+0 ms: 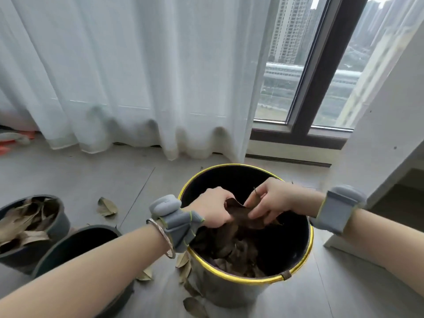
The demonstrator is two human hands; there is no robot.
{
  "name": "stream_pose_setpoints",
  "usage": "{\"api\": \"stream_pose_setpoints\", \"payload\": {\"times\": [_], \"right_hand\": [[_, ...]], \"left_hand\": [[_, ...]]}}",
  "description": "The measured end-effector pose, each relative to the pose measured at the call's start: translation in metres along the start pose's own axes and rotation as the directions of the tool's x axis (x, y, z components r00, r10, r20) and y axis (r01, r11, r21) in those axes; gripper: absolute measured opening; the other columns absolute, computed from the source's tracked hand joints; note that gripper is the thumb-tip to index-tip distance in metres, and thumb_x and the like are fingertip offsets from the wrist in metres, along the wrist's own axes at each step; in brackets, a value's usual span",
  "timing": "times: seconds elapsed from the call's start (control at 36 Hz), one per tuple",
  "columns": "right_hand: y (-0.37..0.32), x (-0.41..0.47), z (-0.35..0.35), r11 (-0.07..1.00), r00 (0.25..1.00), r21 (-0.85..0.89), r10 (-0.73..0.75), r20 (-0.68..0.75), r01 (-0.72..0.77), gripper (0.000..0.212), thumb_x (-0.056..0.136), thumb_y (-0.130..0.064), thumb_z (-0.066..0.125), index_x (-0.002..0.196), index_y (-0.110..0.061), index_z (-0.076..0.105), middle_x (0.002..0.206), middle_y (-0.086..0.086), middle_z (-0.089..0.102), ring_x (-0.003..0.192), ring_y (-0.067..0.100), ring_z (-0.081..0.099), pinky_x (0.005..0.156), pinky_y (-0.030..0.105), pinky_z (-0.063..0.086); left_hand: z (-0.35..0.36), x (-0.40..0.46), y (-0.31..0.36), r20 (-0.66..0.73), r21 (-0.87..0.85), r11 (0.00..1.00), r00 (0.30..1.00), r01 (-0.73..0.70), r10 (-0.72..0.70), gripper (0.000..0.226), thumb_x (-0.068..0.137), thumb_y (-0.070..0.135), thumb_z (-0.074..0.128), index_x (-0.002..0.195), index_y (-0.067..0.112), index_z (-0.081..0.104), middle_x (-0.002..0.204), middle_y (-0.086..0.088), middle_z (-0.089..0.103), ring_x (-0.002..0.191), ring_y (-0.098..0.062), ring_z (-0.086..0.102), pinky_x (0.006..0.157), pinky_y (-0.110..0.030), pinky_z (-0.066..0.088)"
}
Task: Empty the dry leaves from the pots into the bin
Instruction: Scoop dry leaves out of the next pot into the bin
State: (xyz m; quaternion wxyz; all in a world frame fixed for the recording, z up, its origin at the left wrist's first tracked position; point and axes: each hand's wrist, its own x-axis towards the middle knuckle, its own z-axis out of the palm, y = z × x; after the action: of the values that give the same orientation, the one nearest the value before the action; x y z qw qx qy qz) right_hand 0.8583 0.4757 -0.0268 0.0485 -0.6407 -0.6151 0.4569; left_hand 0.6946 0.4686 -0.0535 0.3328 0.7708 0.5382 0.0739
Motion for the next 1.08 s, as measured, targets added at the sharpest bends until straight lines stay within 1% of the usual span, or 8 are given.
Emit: {"api": "stream_pose_setpoints", "payload": {"times": [0.19, 0.42, 0.53, 0.67, 0.81, 0.92, 1.0, 1.08], "right_hand": [[0.009, 0.017, 0.020, 0.964, 0.992, -0.267, 0.049, 0.115, -0.016, 0.029, 0.083, -0.002, 0.067, 0.112, -0.006, 0.067, 0.083, 0.005, 0.063, 0.061, 0.010, 0.059, 0.055, 0.017, 0.054], [0.009, 0.029, 0.038, 0.907, 0.979, -0.421, 0.107, 0.171, -0.026, 0.041, 0.086, -0.009, 0.066, 0.125, -0.010, 0.058, 0.110, 0.011, 0.066, 0.067, 0.013, 0.061, 0.063, 0.019, 0.054], [0.009, 0.031, 0.038, 0.910, 0.968, -0.412, 0.138, 0.209, -0.041, 0.045, 0.083, -0.007, 0.066, 0.126, -0.012, 0.055, 0.115, 0.017, 0.067, 0.074, 0.022, 0.061, 0.078, 0.035, 0.056], [-0.004, 0.033, 0.026, 0.938, 0.993, -0.346, 0.007, 0.117, 0.034, 0.038, 0.081, -0.002, 0.066, 0.119, -0.006, 0.061, 0.109, 0.019, 0.069, 0.093, 0.031, 0.069, 0.080, 0.038, 0.056], [-0.040, 0.028, 0.024, 0.972, 0.971, -0.030, -0.234, -0.058, 0.232, 0.020, 0.088, -0.003, 0.060, 0.107, 0.000, 0.064, 0.089, 0.016, 0.068, 0.068, 0.022, 0.067, 0.058, 0.020, 0.057], [-0.083, 0.015, 0.041, 0.888, 0.896, 0.136, -0.423, -0.132, 0.439, 0.012, 0.088, -0.007, 0.062, 0.097, 0.000, 0.066, 0.080, 0.011, 0.068, 0.065, 0.017, 0.066, 0.060, 0.021, 0.058], [-0.117, 0.009, 0.071, 0.845, 0.850, 0.094, -0.521, -0.079, 0.527, 0.014, 0.087, -0.011, 0.064, 0.097, -0.002, 0.067, 0.082, 0.011, 0.071, 0.071, 0.018, 0.068, 0.067, 0.025, 0.060], [-0.145, 0.012, 0.116, 0.820, 0.825, -0.089, -0.560, 0.078, 0.565, 0.021, 0.087, -0.015, 0.064, 0.105, -0.005, 0.066, 0.092, 0.012, 0.072, 0.074, 0.018, 0.067, 0.071, 0.028, 0.060]], "left_hand": [[0.015, 0.009, -0.002, 0.225, 0.265, 0.963, 0.974, -0.047, -0.014, 0.043, 0.088, 0.017, 0.060, 0.130, 0.018, 0.053, 0.127, -0.005, 0.057, 0.114, -0.022, 0.056, 0.094, -0.032, 0.049], [0.017, 0.008, -0.009, 0.301, 0.387, 0.921, 0.951, -0.050, -0.075, 0.049, 0.088, 0.029, 0.063, 0.134, 0.018, 0.050, 0.129, -0.004, 0.057, 0.117, -0.021, 0.055, 0.095, -0.031, 0.045], [0.007, 0.004, -0.012, 0.207, 0.388, 0.920, 0.978, -0.064, -0.019, 0.048, 0.088, 0.027, 0.063, 0.133, 0.019, 0.051, 0.129, -0.003, 0.057, 0.117, -0.021, 0.055, 0.099, -0.033, 0.047], [-0.018, -0.011, -0.022, -0.016, 0.245, 0.960, 0.989, -0.137, 0.146, 0.034, 0.089, 0.020, 0.060, 0.122, 0.022, 0.060, 0.122, 0.001, 0.062, 0.113, -0.015, 0.057, 0.099, -0.029, 0.046], [-0.054, -0.041, -0.042, -0.403, -0.003, 0.984, 0.901, -0.179, 0.163, 0.014, 0.088, 0.016, 0.061, 0.096, 0.023, 0.070, 0.092, 0.011, 0.070, 0.087, -0.002, 0.063, 0.072, -0.005, 0.043], [-0.079, -0.055, -0.083, -0.534, -0.123, 0.991, 0.845, -0.049, -0.024, 0.011, 0.087, 0.015, 0.062, 0.090, 0.023, 0.069, 0.085, 0.007, 0.068, 0.073, -0.002, 0.061, 0.066, -0.001, 0.040], [-0.089, -0.072, -0.128, -0.413, -0.160, 0.970, 0.880, 0.184, -0.235, 0.015, 0.088, 0.013, 0.062, 0.101, 0.009, 0.070, 0.089, -0.005, 0.067, 0.060, -0.001, 0.052, 0.051, 0.000, 0.038], [-0.086, -0.097, -0.167, -0.296, -0.034, 0.931, 0.886, 0.363, -0.357, 0.021, 0.087, 0.016, 0.063, 0.105, 0.008, 0.070, 0.100, -0.007, 0.071, 0.074, -0.012, 0.062, 0.060, -0.007, 0.042]]}}
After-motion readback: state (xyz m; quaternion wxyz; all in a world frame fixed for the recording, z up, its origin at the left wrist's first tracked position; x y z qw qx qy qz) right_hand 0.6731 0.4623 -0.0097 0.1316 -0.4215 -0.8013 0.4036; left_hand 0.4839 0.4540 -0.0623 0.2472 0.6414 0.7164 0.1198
